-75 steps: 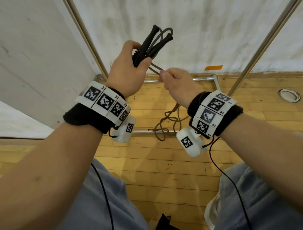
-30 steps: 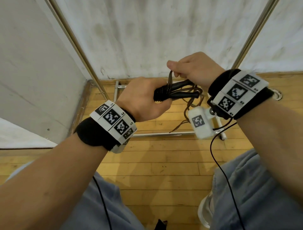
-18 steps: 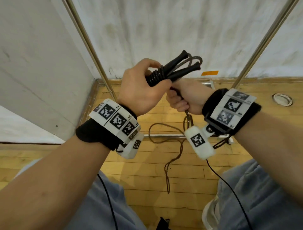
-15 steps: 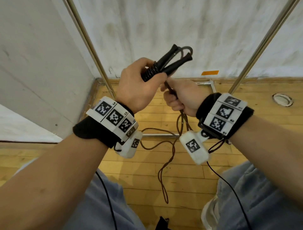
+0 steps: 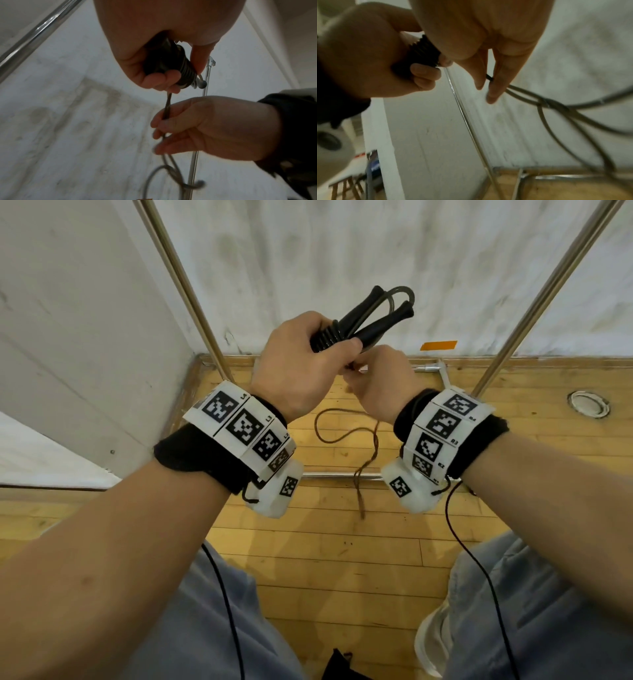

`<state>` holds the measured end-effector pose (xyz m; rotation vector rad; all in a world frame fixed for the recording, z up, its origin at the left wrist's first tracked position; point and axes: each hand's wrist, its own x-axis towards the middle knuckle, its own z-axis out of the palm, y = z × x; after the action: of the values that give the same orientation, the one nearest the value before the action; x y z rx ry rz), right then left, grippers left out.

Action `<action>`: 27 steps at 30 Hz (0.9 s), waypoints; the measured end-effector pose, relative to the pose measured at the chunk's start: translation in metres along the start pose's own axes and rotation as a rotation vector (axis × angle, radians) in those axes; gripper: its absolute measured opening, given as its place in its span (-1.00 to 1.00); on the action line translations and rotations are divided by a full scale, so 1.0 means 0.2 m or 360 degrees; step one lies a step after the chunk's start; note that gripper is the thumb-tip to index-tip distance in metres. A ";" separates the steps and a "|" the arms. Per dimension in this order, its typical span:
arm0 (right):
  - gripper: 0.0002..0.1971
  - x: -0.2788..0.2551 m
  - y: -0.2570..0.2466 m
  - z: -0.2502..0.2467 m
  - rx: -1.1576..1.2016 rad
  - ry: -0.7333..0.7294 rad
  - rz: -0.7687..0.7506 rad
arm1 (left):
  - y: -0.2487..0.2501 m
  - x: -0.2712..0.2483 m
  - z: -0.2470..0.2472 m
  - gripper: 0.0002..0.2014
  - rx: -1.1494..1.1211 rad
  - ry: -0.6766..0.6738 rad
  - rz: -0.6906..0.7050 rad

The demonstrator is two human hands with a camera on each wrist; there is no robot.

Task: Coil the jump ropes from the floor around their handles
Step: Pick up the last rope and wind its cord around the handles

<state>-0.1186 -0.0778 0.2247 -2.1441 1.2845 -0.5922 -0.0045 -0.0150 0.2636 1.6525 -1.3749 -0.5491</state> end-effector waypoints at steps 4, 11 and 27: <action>-0.85 -0.04 -0.03 0.06 0.0575 -0.0314 0.0006 | 0.02 0.01 -0.01 -0.84 -0.0063 0.0043 -0.0035; -0.72 -0.02 -0.03 0.06 0.0462 -0.0137 -0.0001 | 0.00 0.05 -0.08 -0.76 -0.0133 0.0173 -0.0066; -0.64 -0.02 -0.02 0.00 -0.0008 -0.0294 -0.0191 | -0.25 0.15 -0.14 -0.63 0.0893 0.0150 0.0053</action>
<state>-0.1175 -0.0725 0.2276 -2.2340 1.0654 -0.4274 0.0535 -0.0338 0.2429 2.0577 -1.5725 -0.0557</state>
